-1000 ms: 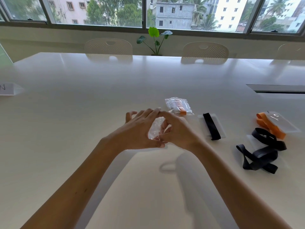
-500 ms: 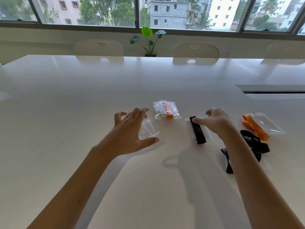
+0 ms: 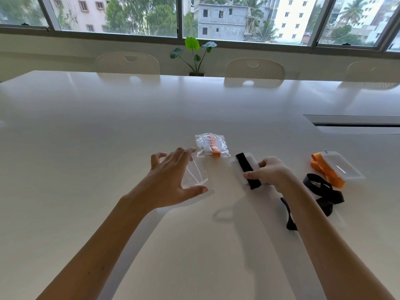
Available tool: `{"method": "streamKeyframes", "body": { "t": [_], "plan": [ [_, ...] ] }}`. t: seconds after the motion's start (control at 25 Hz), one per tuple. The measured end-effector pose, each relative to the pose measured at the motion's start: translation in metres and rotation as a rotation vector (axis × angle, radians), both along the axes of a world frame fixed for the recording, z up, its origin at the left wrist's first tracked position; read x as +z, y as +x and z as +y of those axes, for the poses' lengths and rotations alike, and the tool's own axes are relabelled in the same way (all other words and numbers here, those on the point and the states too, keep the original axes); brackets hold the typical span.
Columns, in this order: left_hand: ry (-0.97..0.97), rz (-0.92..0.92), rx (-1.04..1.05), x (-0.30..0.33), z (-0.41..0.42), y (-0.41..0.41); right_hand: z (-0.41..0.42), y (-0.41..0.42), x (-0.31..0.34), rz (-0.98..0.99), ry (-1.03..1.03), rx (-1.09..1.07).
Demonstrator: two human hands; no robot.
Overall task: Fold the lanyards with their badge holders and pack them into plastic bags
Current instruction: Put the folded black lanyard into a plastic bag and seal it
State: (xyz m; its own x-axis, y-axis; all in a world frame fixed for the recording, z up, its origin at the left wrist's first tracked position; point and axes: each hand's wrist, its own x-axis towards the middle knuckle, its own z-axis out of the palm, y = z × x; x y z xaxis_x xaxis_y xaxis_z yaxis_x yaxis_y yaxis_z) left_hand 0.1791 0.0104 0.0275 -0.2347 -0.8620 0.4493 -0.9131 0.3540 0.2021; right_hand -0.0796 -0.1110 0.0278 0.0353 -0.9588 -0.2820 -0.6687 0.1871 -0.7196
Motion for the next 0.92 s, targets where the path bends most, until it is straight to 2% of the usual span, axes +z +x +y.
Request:
{"method": "streamKeyframes", "body": {
  "t": [0.12, 0.28, 0.48, 0.56, 0.72, 0.92],
  "plan": [
    [-0.009, -0.023, 0.012, -0.002, -0.001, -0.003, 0.009, 0.005, -0.005, -0.025, -0.144, -0.031],
    [-0.063, -0.053, 0.051, -0.007, 0.000, -0.008, 0.025, 0.008, 0.007, -0.170, -0.320, 0.008],
    [-0.106, -0.075, 0.140, -0.006, 0.001, -0.009, 0.053, 0.018, 0.039, -0.516, -0.398, 0.043],
    [-0.145, -0.073, 0.171, -0.005, 0.002, -0.009, 0.070, 0.026, 0.042, -0.475, -0.499, 0.050],
    [-0.186, -0.070, 0.200, -0.001, 0.003, -0.012, 0.104, 0.044, 0.044, -0.230, -0.825, 0.139],
    [-0.220, -0.059, 0.172, 0.002, 0.004, -0.017, 0.112, 0.061, 0.049, -0.119, -0.849, 0.270]
  ]
}}
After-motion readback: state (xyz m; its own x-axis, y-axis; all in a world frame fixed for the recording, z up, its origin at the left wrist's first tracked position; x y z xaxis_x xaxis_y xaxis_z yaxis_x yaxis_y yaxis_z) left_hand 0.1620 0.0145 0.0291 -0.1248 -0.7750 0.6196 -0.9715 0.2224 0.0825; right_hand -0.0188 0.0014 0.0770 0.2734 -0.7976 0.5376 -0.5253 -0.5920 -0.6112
